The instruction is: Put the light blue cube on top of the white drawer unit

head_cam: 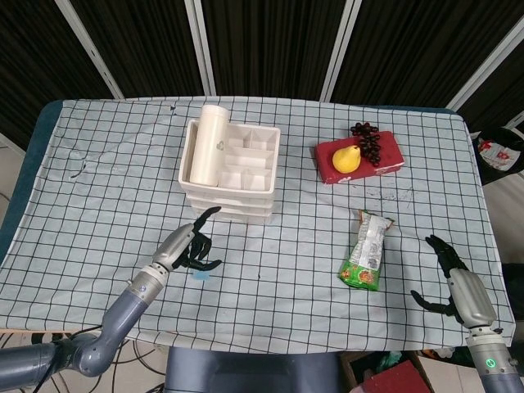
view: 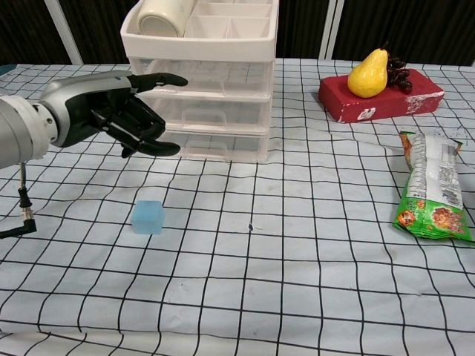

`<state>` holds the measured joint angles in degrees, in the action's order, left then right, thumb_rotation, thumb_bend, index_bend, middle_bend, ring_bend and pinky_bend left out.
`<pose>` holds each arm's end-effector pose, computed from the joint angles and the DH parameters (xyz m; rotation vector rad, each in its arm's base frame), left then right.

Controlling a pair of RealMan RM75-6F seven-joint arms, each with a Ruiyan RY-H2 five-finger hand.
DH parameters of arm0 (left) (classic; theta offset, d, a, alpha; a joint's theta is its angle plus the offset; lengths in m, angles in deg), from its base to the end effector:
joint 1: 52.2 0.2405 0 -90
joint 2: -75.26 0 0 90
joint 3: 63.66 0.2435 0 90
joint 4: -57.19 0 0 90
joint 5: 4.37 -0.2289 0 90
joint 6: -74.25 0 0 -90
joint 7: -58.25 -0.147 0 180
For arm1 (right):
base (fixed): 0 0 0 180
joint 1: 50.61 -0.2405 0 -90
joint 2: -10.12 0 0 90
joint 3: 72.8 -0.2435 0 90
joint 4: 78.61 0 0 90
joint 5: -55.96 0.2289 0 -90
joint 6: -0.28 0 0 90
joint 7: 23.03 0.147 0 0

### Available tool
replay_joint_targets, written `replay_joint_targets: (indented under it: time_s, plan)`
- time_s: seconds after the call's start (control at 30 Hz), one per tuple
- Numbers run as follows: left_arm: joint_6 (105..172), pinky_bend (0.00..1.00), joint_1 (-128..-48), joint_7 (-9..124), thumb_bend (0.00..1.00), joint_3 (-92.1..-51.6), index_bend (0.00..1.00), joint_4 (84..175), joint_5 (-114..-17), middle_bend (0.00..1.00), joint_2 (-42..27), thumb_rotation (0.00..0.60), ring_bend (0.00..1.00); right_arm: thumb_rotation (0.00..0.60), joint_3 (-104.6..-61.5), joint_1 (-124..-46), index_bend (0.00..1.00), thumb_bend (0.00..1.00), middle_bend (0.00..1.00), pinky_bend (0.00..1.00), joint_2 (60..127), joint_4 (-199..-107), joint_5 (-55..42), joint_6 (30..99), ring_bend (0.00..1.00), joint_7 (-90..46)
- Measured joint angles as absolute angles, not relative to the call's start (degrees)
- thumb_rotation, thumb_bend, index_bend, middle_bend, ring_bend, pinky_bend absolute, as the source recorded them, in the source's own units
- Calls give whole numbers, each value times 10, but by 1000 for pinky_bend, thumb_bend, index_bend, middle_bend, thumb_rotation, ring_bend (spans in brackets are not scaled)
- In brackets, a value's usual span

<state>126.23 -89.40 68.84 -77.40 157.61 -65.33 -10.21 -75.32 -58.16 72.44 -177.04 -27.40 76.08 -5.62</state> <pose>-0.1036 0.2989 -0.0306 -1.5828 -1.7748 -1.2992 -0.2927 -0.1932 0.1146 1.3097 -1.3210 1.0844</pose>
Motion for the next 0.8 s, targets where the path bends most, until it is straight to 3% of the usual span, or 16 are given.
replay_joint_targets:
  time_s: [0.8]
  plan:
    - [1219,755,-938,699,234,-804,27,1517,-592,856,-146,600,824,600,-755,-582,0,206,0,153,724,-1772,-271,759,0,-52]
